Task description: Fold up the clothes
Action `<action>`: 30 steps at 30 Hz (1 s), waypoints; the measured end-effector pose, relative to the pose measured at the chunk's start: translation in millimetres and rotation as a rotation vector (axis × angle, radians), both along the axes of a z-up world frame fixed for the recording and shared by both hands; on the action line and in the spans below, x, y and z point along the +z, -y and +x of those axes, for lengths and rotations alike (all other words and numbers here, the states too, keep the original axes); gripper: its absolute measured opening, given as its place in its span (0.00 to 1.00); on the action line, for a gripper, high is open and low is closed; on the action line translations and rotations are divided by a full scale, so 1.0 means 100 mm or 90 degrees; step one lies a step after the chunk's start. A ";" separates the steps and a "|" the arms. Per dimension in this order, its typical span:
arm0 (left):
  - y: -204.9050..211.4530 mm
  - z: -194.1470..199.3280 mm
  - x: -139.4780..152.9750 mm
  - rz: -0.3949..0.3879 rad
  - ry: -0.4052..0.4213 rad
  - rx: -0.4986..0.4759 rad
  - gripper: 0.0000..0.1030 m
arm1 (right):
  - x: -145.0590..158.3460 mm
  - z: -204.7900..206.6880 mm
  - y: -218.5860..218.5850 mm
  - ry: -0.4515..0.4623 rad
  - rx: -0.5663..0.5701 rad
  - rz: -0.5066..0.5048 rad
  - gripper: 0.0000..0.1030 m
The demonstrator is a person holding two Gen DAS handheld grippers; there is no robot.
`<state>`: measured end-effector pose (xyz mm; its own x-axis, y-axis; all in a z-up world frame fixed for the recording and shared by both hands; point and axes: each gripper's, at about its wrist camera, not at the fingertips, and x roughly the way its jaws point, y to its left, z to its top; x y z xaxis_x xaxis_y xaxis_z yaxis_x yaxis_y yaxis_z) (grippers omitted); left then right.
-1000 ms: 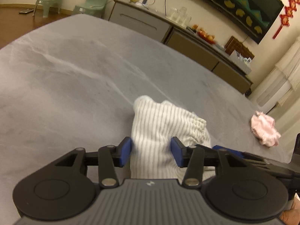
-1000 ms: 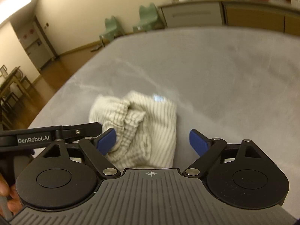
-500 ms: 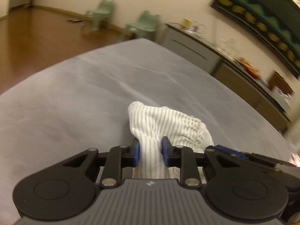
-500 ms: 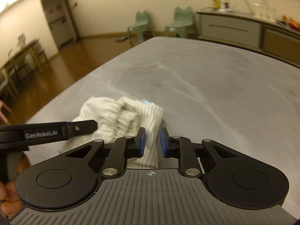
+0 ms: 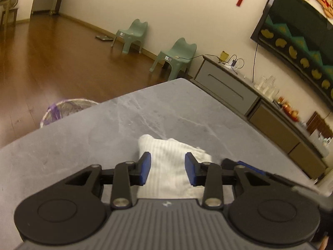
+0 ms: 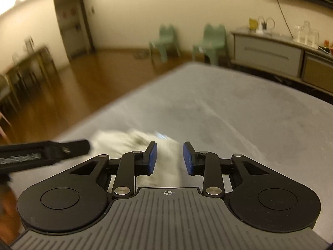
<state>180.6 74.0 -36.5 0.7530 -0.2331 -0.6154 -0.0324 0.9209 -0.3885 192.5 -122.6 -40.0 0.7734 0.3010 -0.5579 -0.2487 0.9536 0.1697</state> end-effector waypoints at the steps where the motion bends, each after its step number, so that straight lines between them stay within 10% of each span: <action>1: 0.00 -0.01 0.00 -0.014 -0.010 -0.001 0.33 | -0.01 -0.03 -0.06 -0.003 0.017 0.000 0.32; 6: -0.03 0.05 -0.27 -0.043 -0.084 -0.004 0.37 | -0.36 0.05 -0.35 -0.053 0.058 -0.087 0.29; 16: 0.04 -0.12 -0.15 0.060 -0.039 -0.013 0.33 | -0.10 0.32 -0.35 -0.049 0.058 -0.088 0.32; 20: 0.11 -0.19 -0.11 0.088 -0.026 -0.029 0.33 | -0.20 0.39 -0.37 -0.063 0.079 -0.120 0.44; 24: 0.20 -0.24 -0.14 0.089 -0.044 -0.059 0.33 | -0.03 0.14 -0.07 -0.056 0.031 -0.092 0.81; 30: 0.39 -0.38 -0.16 0.117 -0.046 -0.100 0.33 | -0.14 -0.51 0.27 -0.082 0.010 -0.135 0.82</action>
